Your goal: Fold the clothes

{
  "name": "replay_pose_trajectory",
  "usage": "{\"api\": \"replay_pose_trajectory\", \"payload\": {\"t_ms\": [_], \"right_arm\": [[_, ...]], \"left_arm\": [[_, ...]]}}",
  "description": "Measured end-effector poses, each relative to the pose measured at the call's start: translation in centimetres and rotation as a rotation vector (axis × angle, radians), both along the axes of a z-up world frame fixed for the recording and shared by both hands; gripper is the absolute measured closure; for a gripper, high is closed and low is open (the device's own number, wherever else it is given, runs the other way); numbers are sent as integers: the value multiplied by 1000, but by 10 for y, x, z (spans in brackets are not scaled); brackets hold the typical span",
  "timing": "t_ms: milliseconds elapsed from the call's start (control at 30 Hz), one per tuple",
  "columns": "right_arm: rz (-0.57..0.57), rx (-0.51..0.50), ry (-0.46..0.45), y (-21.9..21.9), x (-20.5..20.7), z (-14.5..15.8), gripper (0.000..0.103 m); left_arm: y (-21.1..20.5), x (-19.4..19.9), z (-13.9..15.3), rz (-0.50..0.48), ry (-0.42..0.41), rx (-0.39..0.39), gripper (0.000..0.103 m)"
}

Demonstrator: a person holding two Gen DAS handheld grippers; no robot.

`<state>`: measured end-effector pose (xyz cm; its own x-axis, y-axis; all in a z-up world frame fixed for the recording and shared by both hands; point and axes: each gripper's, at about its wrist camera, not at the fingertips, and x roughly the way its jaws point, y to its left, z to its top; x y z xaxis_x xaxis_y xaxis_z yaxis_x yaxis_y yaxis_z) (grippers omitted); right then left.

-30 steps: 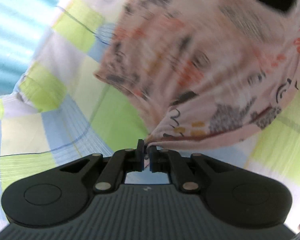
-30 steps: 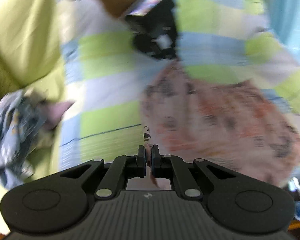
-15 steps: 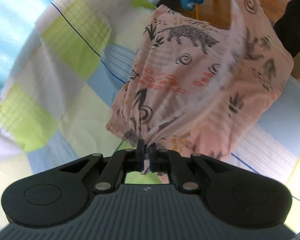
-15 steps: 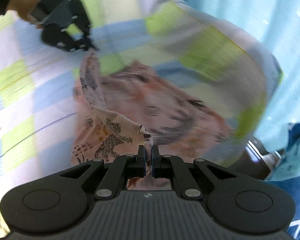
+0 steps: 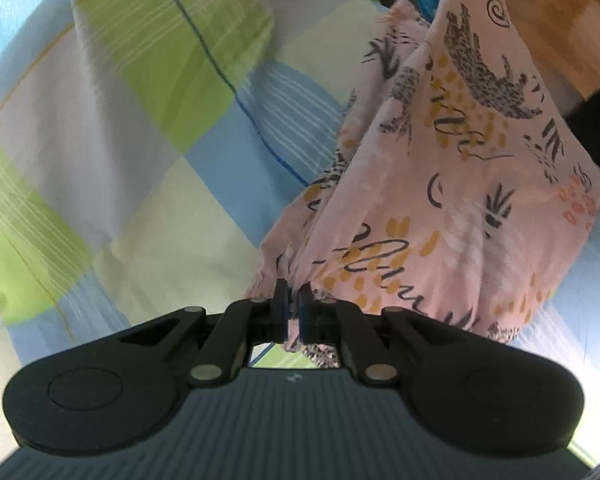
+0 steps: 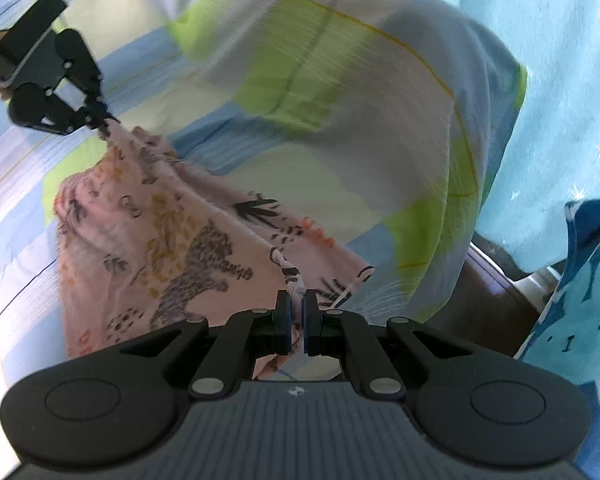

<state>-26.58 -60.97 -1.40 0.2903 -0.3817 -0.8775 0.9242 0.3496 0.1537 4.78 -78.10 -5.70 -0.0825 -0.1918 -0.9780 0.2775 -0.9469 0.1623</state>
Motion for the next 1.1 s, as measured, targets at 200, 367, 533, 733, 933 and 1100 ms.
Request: {"api": "replay_pose_trajectory", "payload": {"t_ms": [200,367,533,733,933,1100], "right_arm": [[-2,21,2,-25,-7,-19,99],[-23,65,-4,-38,-11,-38,99],[-91,119,-13,-46,-17,-51,93],[-174,158,-45,-52,-34,-56,89],[-216,208,-161,-42,-44,-59,65],[-235,211,-183,-39,-46,-70,59]], "left_arm": [[-15,0,-12,79,16,18,99],[-24,4,-20,198,41,-23,87],[-30,15,-20,322,87,-32,81],[-30,37,-7,456,143,-29,76],[-36,48,-15,528,196,50,76],[-33,44,-23,500,172,51,95]]}}
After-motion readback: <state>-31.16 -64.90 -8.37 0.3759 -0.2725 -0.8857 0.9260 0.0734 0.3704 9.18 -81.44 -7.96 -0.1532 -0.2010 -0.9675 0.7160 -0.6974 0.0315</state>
